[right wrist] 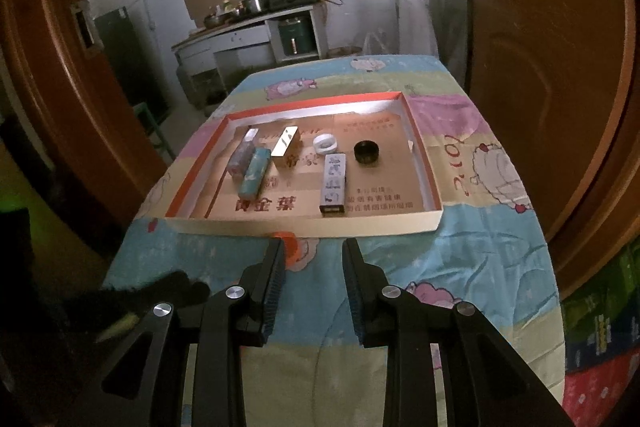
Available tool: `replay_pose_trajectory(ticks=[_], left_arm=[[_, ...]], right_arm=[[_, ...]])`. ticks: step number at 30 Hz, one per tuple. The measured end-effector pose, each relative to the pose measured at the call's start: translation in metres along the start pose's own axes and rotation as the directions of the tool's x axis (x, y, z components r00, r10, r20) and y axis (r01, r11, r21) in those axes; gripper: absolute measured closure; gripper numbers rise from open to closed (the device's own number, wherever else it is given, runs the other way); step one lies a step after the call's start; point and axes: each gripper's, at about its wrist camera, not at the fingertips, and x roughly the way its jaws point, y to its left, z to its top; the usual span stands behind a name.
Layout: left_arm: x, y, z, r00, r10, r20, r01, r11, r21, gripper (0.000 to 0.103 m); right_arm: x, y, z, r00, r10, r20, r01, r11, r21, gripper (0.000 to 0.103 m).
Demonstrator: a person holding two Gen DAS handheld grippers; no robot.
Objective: Organize rigid objects
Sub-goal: 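Move both grippers back out of the tray toward the bottle caps, then grasp the red cap with the left gripper while the right gripper grasps the orange cap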
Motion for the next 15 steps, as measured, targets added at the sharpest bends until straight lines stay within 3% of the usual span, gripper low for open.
replay_pose_trajectory(ticks=[5,15], left_arm=[[0.008,-0.007,-0.021,1.0,0.003,-0.017,-0.002,0.999,0.039,0.077],[0.015,-0.002,-0.026,0.999,0.051,-0.007,-0.05,0.998,0.043,0.077]], right_arm=[[-0.005,-0.003,-0.006,1.0,-0.001,0.005,0.001,1.0,0.008,0.073],[-0.003,-0.013,-0.013,1.0,-0.002,-0.009,0.002,0.999,0.037,0.073]])
